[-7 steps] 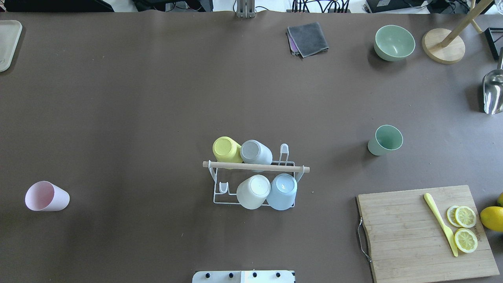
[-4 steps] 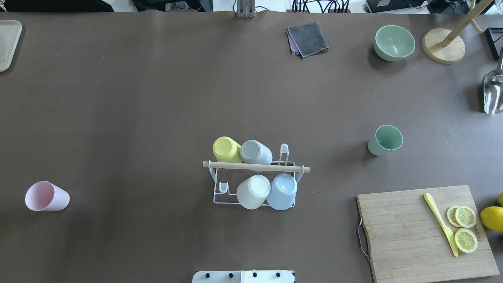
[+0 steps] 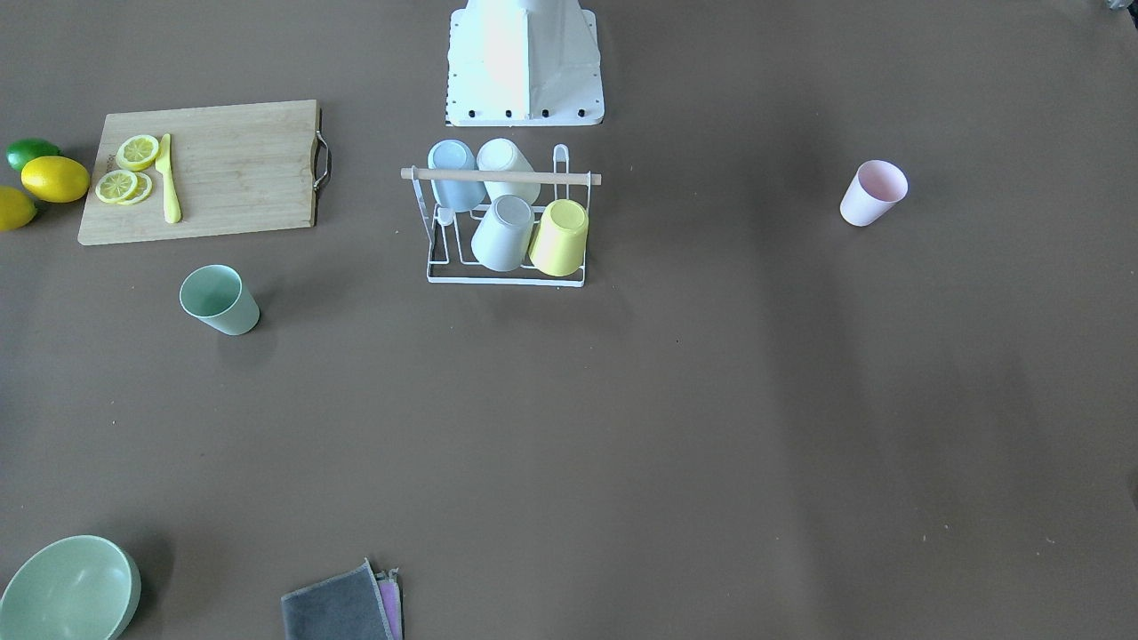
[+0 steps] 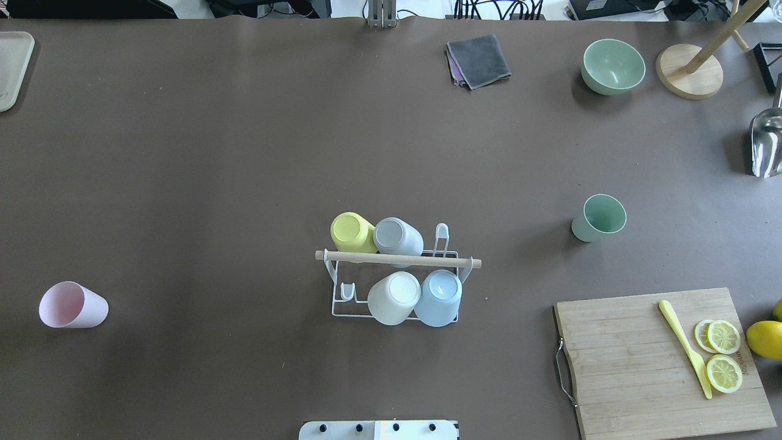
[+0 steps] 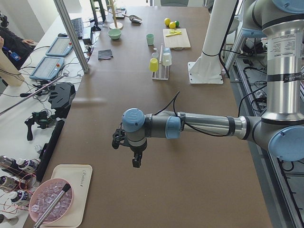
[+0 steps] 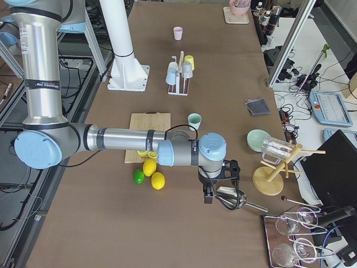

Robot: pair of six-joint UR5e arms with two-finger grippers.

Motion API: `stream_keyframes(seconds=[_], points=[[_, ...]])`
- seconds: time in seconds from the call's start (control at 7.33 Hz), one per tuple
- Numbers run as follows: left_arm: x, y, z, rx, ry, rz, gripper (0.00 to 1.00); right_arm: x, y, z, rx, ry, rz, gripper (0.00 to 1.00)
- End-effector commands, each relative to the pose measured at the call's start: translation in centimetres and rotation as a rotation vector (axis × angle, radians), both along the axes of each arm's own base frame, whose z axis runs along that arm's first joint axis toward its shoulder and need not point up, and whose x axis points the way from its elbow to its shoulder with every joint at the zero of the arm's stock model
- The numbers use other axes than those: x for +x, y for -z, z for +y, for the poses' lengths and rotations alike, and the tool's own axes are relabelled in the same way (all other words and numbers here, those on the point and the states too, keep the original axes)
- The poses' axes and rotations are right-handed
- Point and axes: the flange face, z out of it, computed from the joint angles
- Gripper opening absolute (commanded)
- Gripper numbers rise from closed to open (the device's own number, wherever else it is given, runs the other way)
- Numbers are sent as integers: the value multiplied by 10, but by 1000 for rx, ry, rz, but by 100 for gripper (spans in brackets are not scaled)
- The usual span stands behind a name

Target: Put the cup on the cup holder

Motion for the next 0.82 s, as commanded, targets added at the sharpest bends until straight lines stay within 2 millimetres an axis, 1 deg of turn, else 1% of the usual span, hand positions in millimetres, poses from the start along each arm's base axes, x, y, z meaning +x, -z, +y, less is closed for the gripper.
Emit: stream_keyframes(seconds=[0.0,0.14,0.27,0.41,0.55,0.68], points=[[7,21,-2,61,-32,-50,98,0,0,0,0,-1,0,100],[13,21,-5,64,-45,-56,98,0,0,0,0,1,0,100],[15,33,-17,88,-47,-60,98,0,-1,1,-2,-1,0,100],[22,51,-29,139,-71,-71,98,0,-1,1,-2,-1,0,100],[37,77,-34,215,-136,-81,98,0,-1,1,-2,1,0,100],[44,79,-35,237,-167,-105,98,0,-1,1,-2,-1,0,100]])
